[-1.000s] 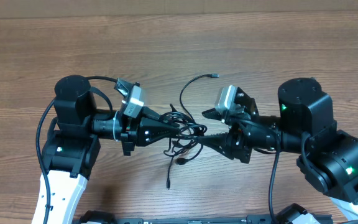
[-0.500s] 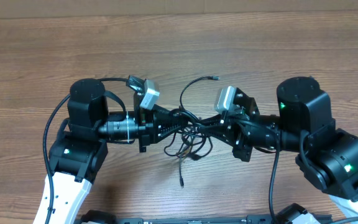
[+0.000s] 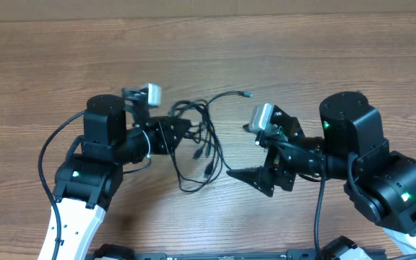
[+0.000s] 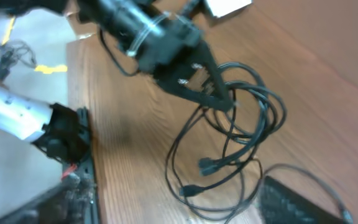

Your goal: Untangle cables

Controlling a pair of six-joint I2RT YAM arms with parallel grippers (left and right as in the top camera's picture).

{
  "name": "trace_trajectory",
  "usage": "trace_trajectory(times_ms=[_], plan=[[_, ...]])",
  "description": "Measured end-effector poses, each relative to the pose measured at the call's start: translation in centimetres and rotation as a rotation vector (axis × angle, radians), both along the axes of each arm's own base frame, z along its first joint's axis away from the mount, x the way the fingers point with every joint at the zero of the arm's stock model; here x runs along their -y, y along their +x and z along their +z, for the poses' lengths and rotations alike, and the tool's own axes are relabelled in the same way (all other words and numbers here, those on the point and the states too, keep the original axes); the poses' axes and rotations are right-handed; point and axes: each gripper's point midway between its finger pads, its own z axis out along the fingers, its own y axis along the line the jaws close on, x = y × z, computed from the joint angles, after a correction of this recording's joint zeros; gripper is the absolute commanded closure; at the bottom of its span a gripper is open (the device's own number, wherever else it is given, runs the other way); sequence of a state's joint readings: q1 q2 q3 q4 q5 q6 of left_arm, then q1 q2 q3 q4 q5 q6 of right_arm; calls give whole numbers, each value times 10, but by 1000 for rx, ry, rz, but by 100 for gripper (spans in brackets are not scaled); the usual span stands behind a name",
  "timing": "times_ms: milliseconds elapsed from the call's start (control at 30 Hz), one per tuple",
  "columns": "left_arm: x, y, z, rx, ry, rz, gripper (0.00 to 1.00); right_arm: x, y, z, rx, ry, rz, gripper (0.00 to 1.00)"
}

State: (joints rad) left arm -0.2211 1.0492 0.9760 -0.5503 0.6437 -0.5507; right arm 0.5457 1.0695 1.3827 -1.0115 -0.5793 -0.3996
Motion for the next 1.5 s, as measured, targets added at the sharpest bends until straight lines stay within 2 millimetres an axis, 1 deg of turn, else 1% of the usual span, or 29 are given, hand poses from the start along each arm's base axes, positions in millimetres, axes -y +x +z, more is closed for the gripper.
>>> trace_trajectory(times_ms=[33, 67, 100, 167, 200, 300, 333, 367, 400, 467, 500, 533, 567, 600, 667, 700, 767, 833, 1033, 1133, 1267, 1333, 1367, 1400, 1433, 1500], plan=[[10, -10, 5, 59, -5, -113, 96, 2, 2, -2, 6, -12, -9, 8], [14, -16, 8, 93, -9, -171, 96, 3, 2, -3, 17, -22, -9, 7], [22, -26, 14, 147, -26, -269, 96, 4, 4, -5, 38, -42, -7, 7], [33, -45, 26, 250, -67, -429, 96, 6, 5, -7, 70, -64, 5, 7], [35, -51, 30, 284, -82, -476, 96, 7, 5, -7, 90, -75, 15, 7], [40, -64, 38, 355, -121, -573, 96, 7, 5, -8, 133, -97, 38, 9], [41, -68, 41, 373, -134, -598, 96, 7, 5, -9, 143, -102, 45, 12], [42, -71, 43, 386, -145, -617, 96, 7, 5, -9, 153, -105, 51, 20], [43, -74, 45, 403, -158, -641, 96, 7, 5, -9, 165, -109, 58, 23], [44, -78, 48, 419, -173, -664, 96, 7, 6, -8, 175, -113, 64, 24], [44, -80, 48, 425, -178, -673, 96, 7, 6, -8, 178, -113, 65, 28], [45, -81, 49, 427, -181, -678, 96, 7, 6, -9, 178, -114, 66, 38], [47, -84, 50, 433, -186, -697, 96, 7, 6, -9, 181, -115, 68, 55], [50, -87, 50, 438, -190, -713, 96, 7, 6, -9, 183, -115, 70, 66], [54, -92, 51, 450, -195, -738, 96, 6, 7, -11, 175, -119, 71, 83], [55, -93, 51, 451, -195, -744, 96, 6, 8, -13, 169, -124, 75, 89], [55, -93, 51, 451, -194, -743, 96, 5, 9, -19, 141, -134, 77, 96], [54, -92, 50, 450, -187, -737, 96, 4, 10, -27, 114, -153, 80, 96], [52, -78, 41, 399, -131, -655, 96, 5, 8, -32, 85, -168, 82, 96], [48, -63, 31, 328, -79, -552, 96, 8, 2, -37, 52, -180, 90, 96], [30, -27, 12, 174, 11, -277, 96, 12, -7, -45, -3, -202, 102, 96], [24, -16, 10, 141, 21, -193, 96, 15, -12, -49, -31, -217, 106, 96], [23, -14, 10, 129, 21, -168, 96, 15, -13, -50, -36, -219, 106, 75], [22, -11, 10, 125, 18, -150, 96, 15, -13, -50, -40, -220, 104, 28], [21, -10, 11, 120, 13, -140, 96, 16, -13, -51, -44, -220, 102, 0], [24, -11, 15, 131, -4, -158, 96, 15, -13, -50, -36, -218, 104, 0]])
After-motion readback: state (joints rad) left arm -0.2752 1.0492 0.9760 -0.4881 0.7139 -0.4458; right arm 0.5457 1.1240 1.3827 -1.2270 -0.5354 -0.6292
